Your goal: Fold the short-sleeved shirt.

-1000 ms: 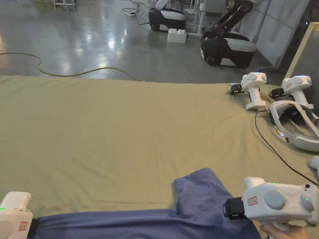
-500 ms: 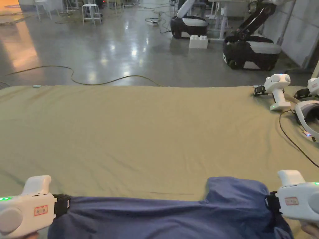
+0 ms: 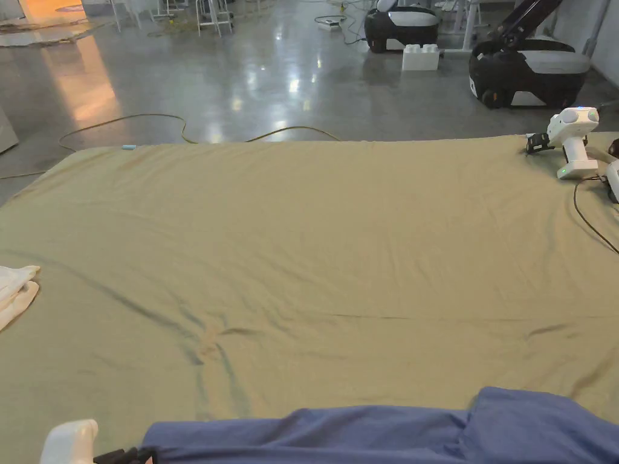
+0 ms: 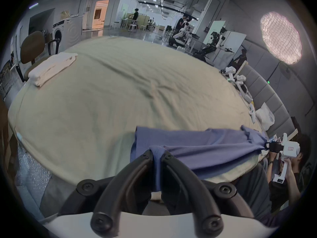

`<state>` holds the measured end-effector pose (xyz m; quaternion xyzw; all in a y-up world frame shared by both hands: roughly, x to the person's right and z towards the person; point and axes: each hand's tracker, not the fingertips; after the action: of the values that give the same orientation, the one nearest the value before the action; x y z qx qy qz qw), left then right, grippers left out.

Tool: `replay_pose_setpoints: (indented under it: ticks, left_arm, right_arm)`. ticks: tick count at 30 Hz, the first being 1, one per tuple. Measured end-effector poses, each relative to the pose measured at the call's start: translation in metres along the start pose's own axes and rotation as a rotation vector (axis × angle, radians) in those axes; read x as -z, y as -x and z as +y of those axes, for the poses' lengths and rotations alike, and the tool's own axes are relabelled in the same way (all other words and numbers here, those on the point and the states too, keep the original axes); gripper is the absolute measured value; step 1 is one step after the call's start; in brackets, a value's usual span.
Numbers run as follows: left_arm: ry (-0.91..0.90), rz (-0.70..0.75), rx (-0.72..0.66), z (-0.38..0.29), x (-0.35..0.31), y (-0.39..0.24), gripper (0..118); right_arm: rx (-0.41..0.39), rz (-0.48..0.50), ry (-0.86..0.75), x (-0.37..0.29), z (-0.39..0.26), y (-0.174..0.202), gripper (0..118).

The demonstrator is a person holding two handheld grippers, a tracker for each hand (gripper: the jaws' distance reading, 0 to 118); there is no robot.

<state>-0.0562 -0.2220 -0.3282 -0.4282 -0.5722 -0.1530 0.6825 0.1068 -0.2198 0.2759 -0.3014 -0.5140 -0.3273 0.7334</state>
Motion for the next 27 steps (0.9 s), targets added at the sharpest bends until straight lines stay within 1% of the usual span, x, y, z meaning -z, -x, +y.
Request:
replay_pose_setpoints:
  ticks: [1, 3, 4, 5, 6, 7, 8, 9, 10, 12, 13, 16, 18, 21, 23, 25, 26, 27]
  left_arm:
    - [0.010, 0.001, 0.000, -0.004, 0.004, 0.002, 10]
    - [0.006, 0.008, -0.010, -0.010, 0.012, 0.003, 10]
    - [0.003, 0.015, -0.015, -0.013, 0.015, 0.003, 15]
    - [0.005, 0.030, -0.025, -0.014, 0.017, 0.004, 29]
    - [0.025, 0.037, -0.037, -0.014, 0.018, 0.006, 63]
    - [0.043, 0.031, -0.048, -0.016, 0.017, 0.005, 84]
    - [0.036, 0.021, -0.049, -0.016, 0.012, 0.006, 97]
    - [0.011, 0.009, -0.047, -0.016, 0.004, 0.005, 99]
    - [-0.031, 0.010, -0.038, -0.012, -0.006, 0.002, 99]
    - [-0.172, 0.067, 0.001, -0.005, -0.036, -0.010, 99]
    - [-0.273, 0.086, 0.039, -0.002, -0.055, -0.019, 99]
    - [-0.519, 0.049, 0.109, 0.004, -0.115, -0.051, 99]
    - [-0.623, 0.075, 0.155, 0.006, -0.146, -0.073, 99]
    - [-0.780, 0.213, 0.258, -0.002, -0.180, -0.114, 99]
    - [-0.860, 0.248, 0.313, -0.007, -0.197, -0.136, 99]
    - [-0.888, 0.207, 0.358, -0.009, -0.215, -0.154, 98]
    - [-0.892, 0.205, 0.357, -0.008, -0.222, -0.162, 97]
    - [-0.895, 0.198, 0.366, -0.006, -0.227, -0.167, 95]
  right_arm:
    - [0.017, 0.009, 0.009, 0.003, -0.004, -0.001, 0]
    - [0.025, 0.009, 0.004, 0.009, -0.011, 0.000, 0]
    - [0.025, 0.003, -0.011, 0.011, -0.011, 0.000, 4]
    - [0.021, -0.004, -0.011, 0.014, -0.012, 0.002, 17]
    - [0.015, -0.019, -0.005, 0.015, -0.012, 0.003, 49]
    - [0.013, -0.028, -0.006, 0.016, -0.013, 0.006, 72]
    - [0.006, -0.039, -0.006, 0.014, -0.011, 0.005, 77]
    - [-0.004, -0.043, -0.022, 0.009, -0.010, 0.007, 76]
    - [-0.006, -0.047, -0.031, 0.003, -0.008, 0.010, 76]
    - [-0.027, -0.072, -0.071, -0.019, -0.005, 0.017, 76]
    - [-0.034, -0.058, -0.120, -0.033, -0.005, 0.023, 76]
    - [-0.035, 0.008, -0.275, -0.082, -0.001, 0.040, 76]
    - [-0.038, 0.051, -0.384, -0.112, 0.005, 0.054, 76]
    - [-0.041, 0.088, -0.533, -0.143, 0.015, 0.072, 76]
    - [-0.055, 0.092, -0.612, -0.160, 0.021, 0.085, 75]
    - [-0.094, 0.087, -0.706, -0.179, 0.029, 0.108, 68]
    - [-0.127, 0.083, -0.728, -0.185, 0.032, 0.115, 62]
    - [-0.157, 0.079, -0.744, -0.190, 0.035, 0.121, 43]
